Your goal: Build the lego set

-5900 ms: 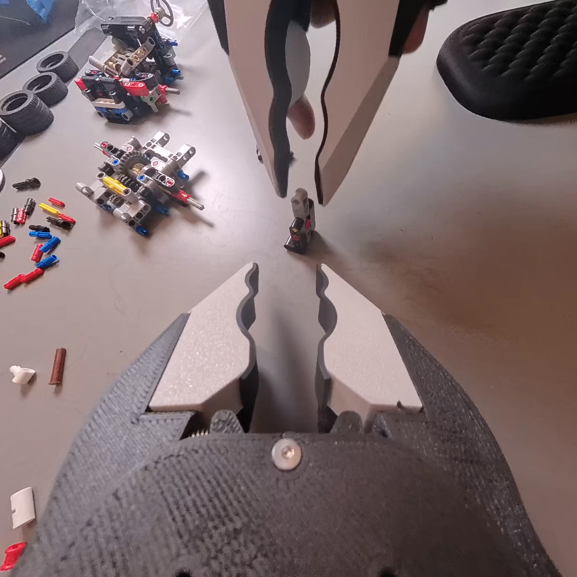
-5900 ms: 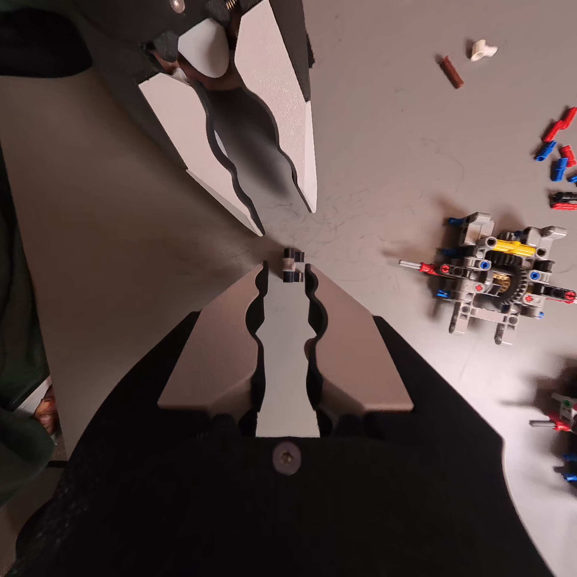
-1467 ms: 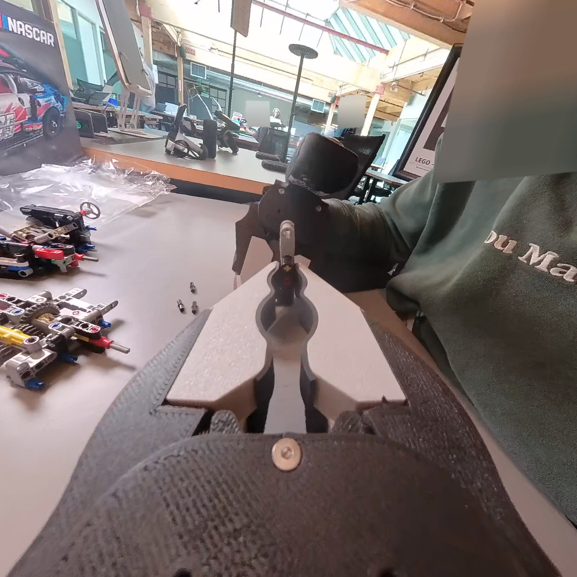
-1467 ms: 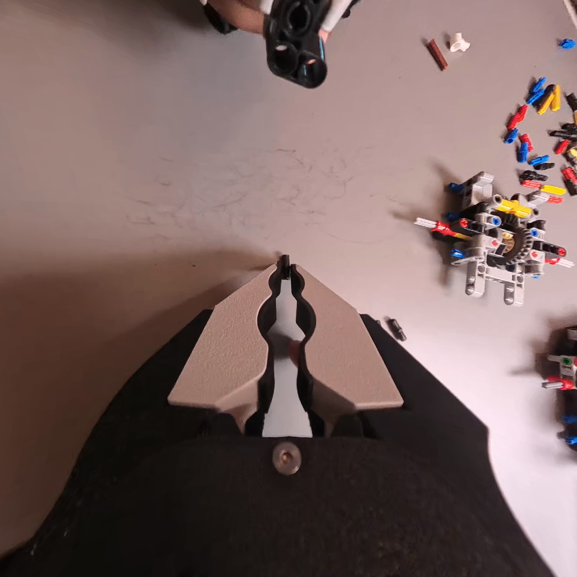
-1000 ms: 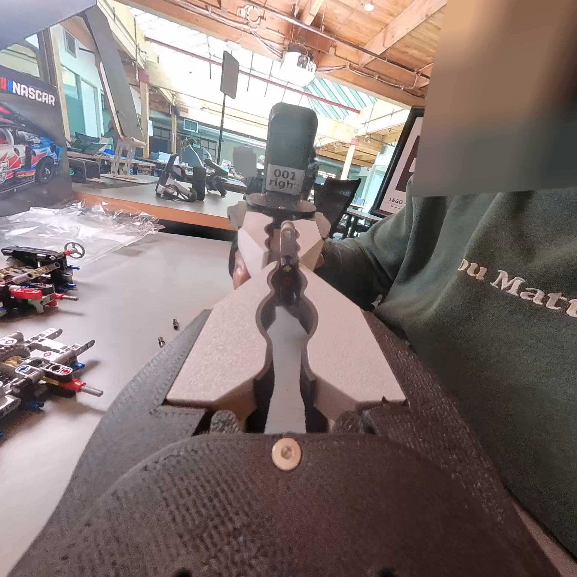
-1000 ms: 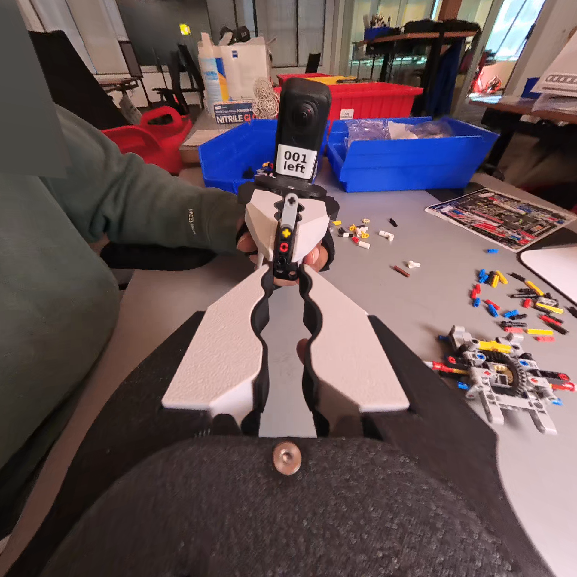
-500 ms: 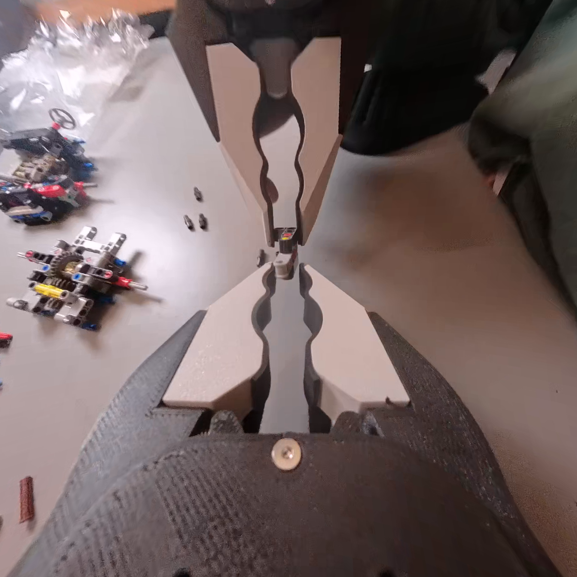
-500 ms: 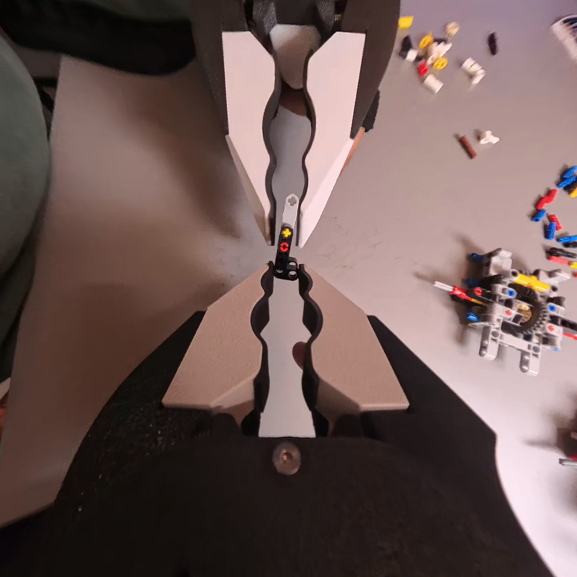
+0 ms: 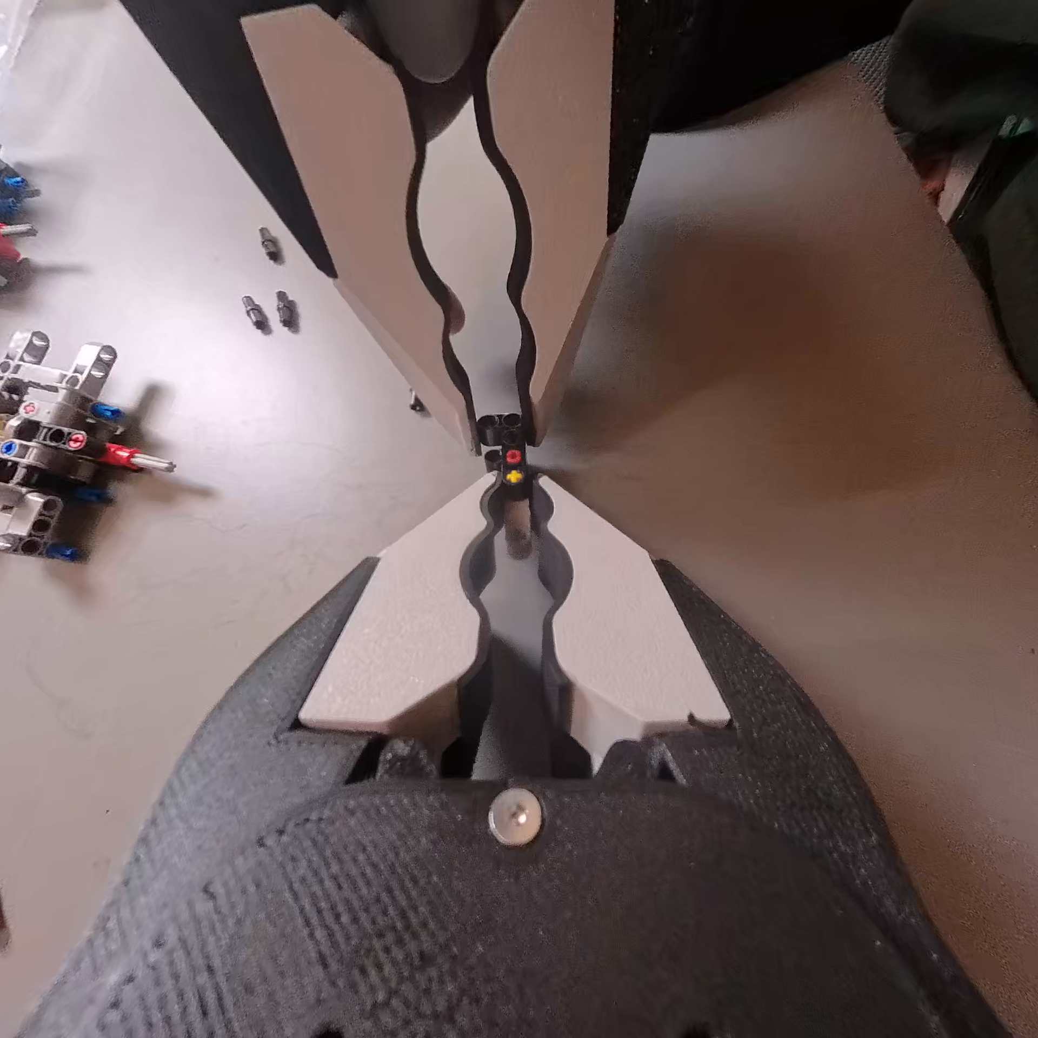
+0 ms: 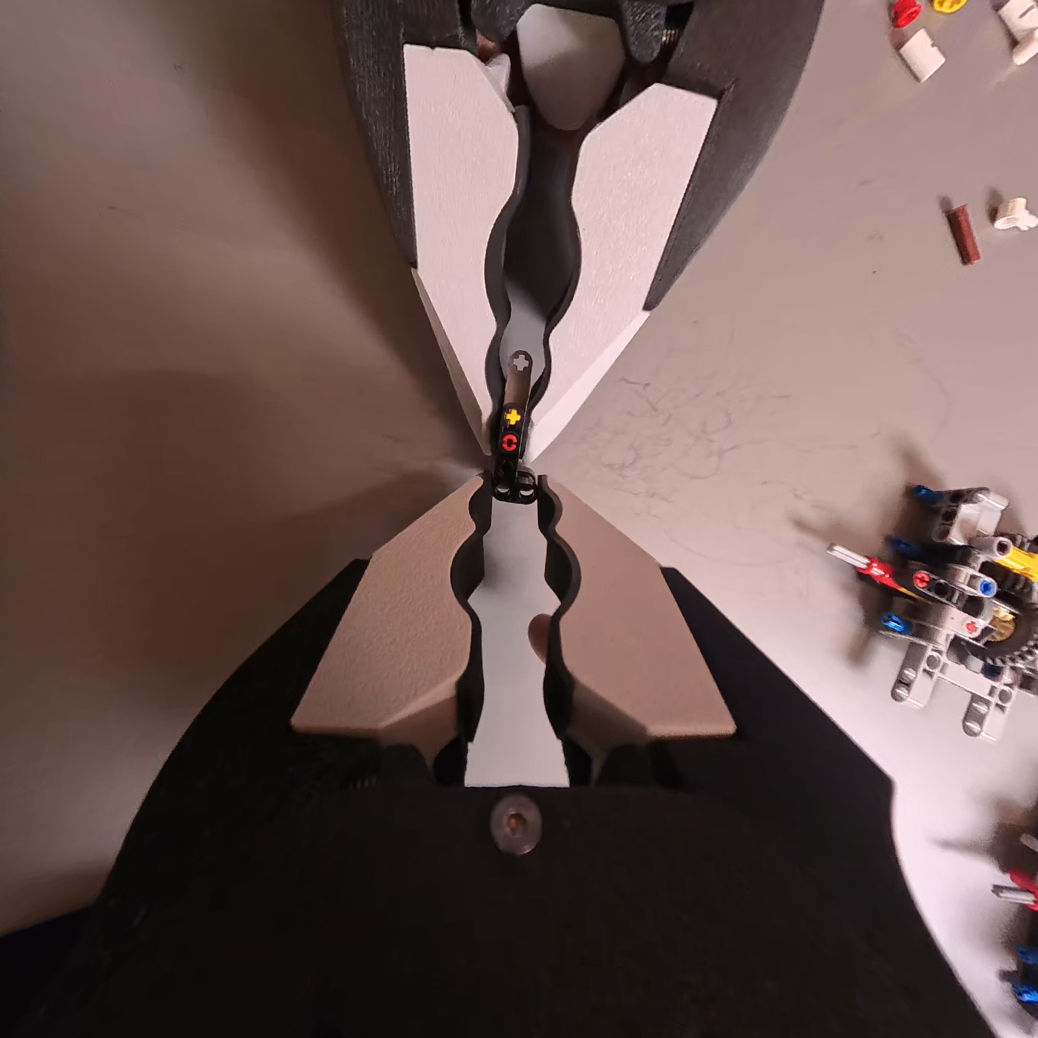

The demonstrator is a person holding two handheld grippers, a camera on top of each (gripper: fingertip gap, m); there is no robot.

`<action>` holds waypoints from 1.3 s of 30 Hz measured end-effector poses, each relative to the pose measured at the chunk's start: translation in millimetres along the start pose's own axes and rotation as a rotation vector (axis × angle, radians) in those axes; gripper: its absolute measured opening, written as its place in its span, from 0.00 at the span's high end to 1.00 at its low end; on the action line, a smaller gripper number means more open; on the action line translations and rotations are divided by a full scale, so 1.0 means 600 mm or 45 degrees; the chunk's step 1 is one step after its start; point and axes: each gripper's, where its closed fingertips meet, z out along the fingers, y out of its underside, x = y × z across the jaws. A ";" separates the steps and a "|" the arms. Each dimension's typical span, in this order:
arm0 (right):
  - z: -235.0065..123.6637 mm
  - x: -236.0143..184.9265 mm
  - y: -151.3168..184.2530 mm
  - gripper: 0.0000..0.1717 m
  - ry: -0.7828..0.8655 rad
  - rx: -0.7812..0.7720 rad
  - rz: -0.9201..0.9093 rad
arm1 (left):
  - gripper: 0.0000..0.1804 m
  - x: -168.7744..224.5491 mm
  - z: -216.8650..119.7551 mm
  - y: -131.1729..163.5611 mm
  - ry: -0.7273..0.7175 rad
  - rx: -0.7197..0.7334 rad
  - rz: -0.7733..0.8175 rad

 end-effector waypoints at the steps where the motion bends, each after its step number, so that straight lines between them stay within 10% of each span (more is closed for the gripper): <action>1: 0.000 0.000 0.000 0.92 -0.004 0.013 0.002 | 0.96 -0.001 0.000 0.000 -0.003 0.000 -0.001; 21: -0.017 0.046 0.072 0.92 0.055 0.057 0.151 | 0.92 -0.005 -0.002 0.000 0.018 0.025 -0.096; 39: -0.079 0.031 -0.045 0.98 0.265 0.404 -0.185 | 0.96 -0.042 -0.064 -0.089 0.098 0.537 -0.479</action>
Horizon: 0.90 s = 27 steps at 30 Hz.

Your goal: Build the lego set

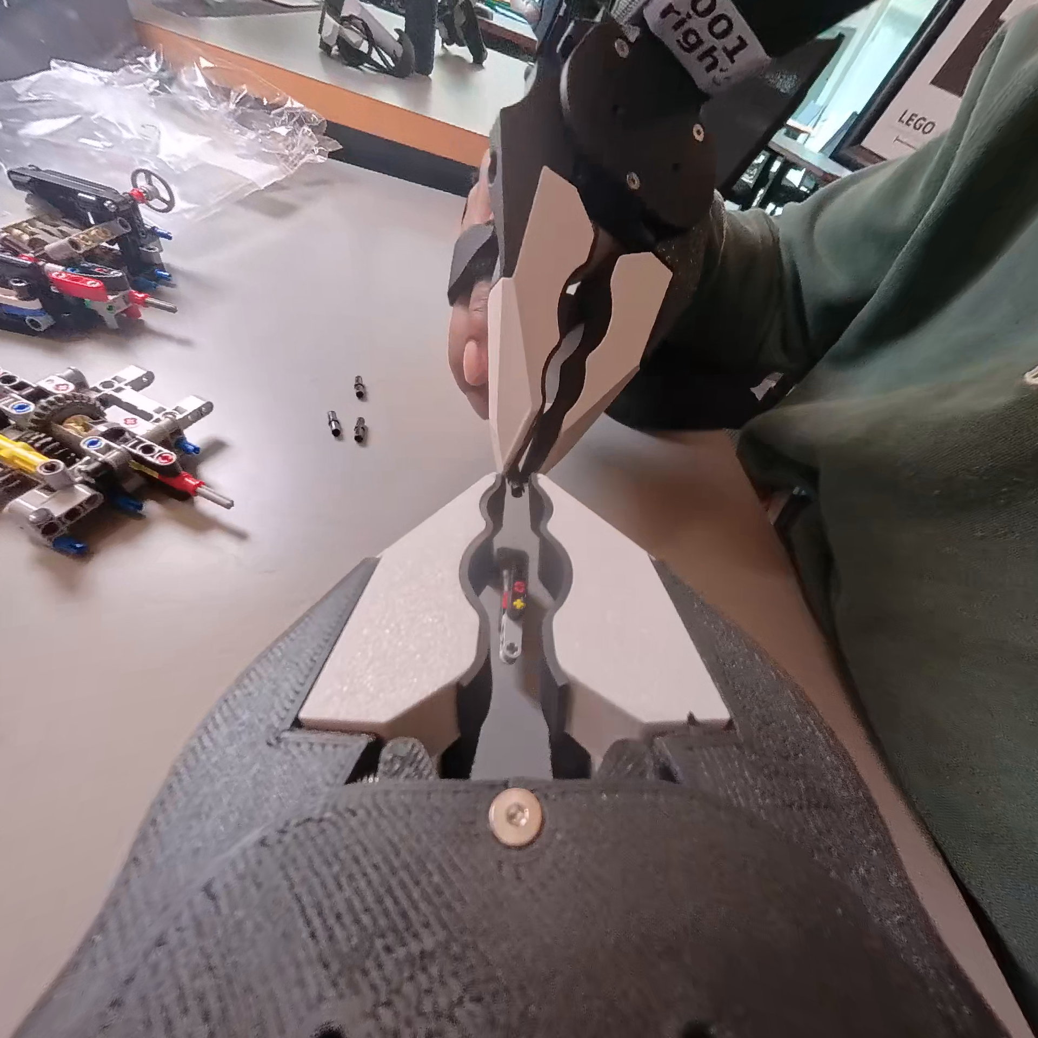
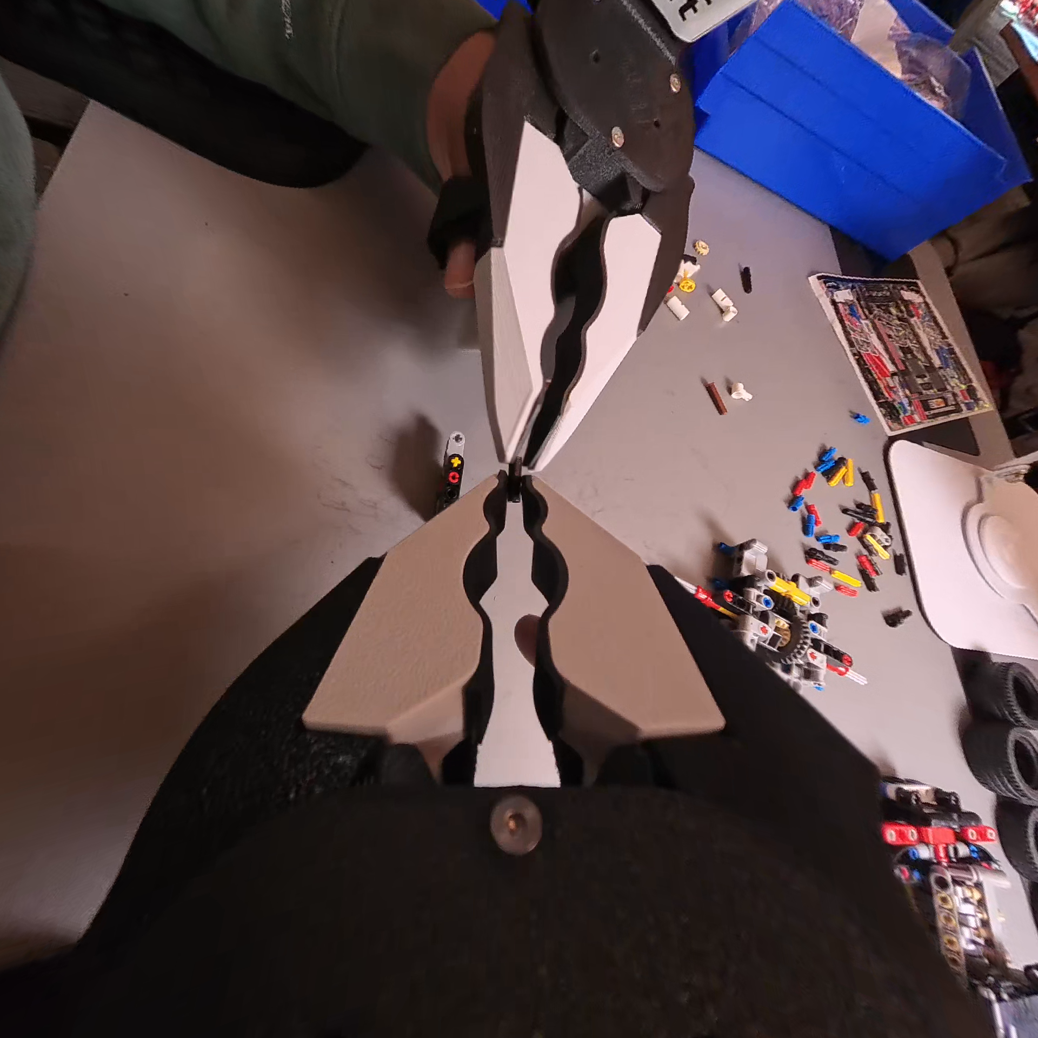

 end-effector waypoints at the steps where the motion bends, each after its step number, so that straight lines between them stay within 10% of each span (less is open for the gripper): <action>1: -0.001 0.000 -0.002 0.98 0.003 0.006 -0.005 | 0.98 0.001 0.000 0.001 0.004 -0.004 -0.001; 12: -0.054 0.024 -0.084 0.96 0.023 0.486 0.134 | 0.99 0.034 -0.037 -0.076 0.245 0.386 -0.099; 27: -0.052 0.019 -0.087 0.98 -0.025 0.512 0.170 | 0.99 0.042 -0.037 -0.079 0.261 0.397 -0.069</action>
